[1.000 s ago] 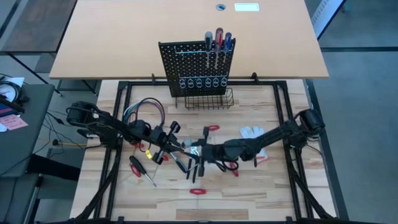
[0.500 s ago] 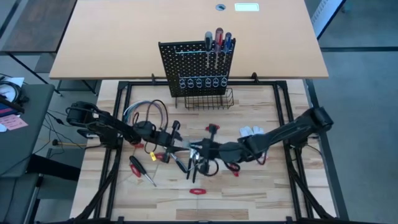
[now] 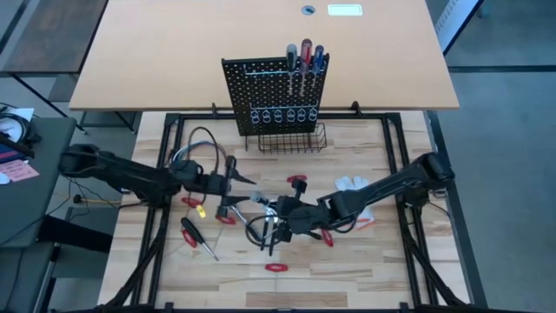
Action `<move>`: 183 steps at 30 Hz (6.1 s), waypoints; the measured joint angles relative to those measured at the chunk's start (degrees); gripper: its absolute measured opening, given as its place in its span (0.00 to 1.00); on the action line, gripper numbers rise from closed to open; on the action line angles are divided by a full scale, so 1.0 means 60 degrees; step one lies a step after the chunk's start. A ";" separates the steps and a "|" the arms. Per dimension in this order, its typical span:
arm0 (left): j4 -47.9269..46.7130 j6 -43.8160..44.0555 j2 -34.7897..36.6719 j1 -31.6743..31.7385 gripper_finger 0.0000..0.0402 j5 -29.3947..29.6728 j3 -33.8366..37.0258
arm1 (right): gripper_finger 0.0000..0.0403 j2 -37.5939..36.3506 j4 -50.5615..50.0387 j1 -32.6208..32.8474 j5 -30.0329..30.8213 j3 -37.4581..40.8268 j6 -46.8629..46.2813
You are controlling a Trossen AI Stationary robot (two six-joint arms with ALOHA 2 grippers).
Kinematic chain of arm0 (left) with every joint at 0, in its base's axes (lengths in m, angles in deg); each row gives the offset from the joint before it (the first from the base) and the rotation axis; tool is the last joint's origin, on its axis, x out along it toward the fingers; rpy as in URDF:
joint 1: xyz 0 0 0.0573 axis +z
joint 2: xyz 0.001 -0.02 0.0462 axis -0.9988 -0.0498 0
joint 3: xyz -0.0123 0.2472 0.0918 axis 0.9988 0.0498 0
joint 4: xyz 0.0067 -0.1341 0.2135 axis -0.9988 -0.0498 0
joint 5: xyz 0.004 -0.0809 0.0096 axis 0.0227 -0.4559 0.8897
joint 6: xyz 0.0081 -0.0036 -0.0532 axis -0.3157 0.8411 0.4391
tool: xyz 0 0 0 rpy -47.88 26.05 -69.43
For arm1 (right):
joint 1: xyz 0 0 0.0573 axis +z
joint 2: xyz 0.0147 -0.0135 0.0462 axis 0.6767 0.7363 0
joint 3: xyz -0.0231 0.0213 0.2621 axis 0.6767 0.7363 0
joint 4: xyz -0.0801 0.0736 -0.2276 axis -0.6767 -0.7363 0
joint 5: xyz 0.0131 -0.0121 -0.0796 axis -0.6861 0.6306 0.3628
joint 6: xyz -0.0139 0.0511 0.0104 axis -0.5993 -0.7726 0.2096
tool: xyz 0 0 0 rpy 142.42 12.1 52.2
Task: Hang tools onto peg board
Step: Hang the gray phillips screw onto the black pegboard
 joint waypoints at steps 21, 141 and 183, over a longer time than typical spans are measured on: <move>0.1444 0.0456 -0.1211 -0.0346 0.47 -0.0687 -0.0694 | 0.01 0.0203 0.1977 -0.0300 -0.0108 -0.0018 0.0811; -0.6984 -0.0590 0.5435 -0.0357 0.63 0.5069 -0.0820 | 0.00 -0.1279 0.3657 -0.6563 -0.2711 -0.0020 0.1521; -0.7096 -0.0508 0.5438 -0.0361 0.63 0.5054 -0.0820 | 0.23 -0.0802 0.1651 -0.6722 -0.2735 -0.0463 0.1511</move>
